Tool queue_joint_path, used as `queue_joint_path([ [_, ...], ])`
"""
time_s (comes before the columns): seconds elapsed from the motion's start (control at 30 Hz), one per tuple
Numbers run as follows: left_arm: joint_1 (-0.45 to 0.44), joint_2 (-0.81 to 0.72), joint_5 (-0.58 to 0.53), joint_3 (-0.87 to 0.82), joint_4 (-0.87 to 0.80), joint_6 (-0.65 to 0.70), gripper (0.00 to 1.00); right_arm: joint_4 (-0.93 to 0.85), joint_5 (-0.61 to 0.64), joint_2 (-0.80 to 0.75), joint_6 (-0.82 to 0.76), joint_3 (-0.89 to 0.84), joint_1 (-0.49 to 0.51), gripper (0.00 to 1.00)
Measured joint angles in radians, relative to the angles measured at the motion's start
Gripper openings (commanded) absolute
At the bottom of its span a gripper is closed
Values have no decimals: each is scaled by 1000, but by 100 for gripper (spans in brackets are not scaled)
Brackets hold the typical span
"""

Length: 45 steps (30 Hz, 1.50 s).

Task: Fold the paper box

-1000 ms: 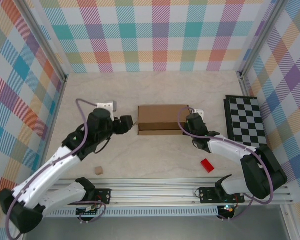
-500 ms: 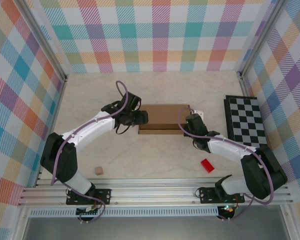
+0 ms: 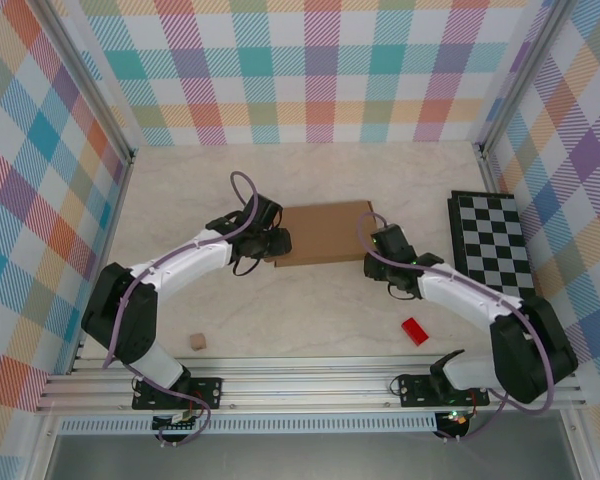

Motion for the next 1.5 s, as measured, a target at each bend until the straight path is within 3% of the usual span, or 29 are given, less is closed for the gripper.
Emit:
queue_joint_path([
  [0.13,0,2,-6,0,3,0,50,-158,-14,-106,-16,82,0,52],
  [0.37,1,2,-9,0,3,3,51,-286,-6,-126,-106,308,-10,77],
  [0.63,8,2,-8,9,-5,6,55,-284,-102,197,-180,465,-116,77],
  [0.83,27,8,5,13,-5,17,78,-295,-174,392,-203,544,-159,78],
  [1.07,92,45,175,13,52,106,92,-310,-262,424,-204,565,-198,78],
  [1.27,105,95,297,22,125,97,89,-310,-322,446,-203,588,-212,76],
  [1.5,98,95,322,74,125,-15,89,-308,-400,447,-180,591,-213,74],
])
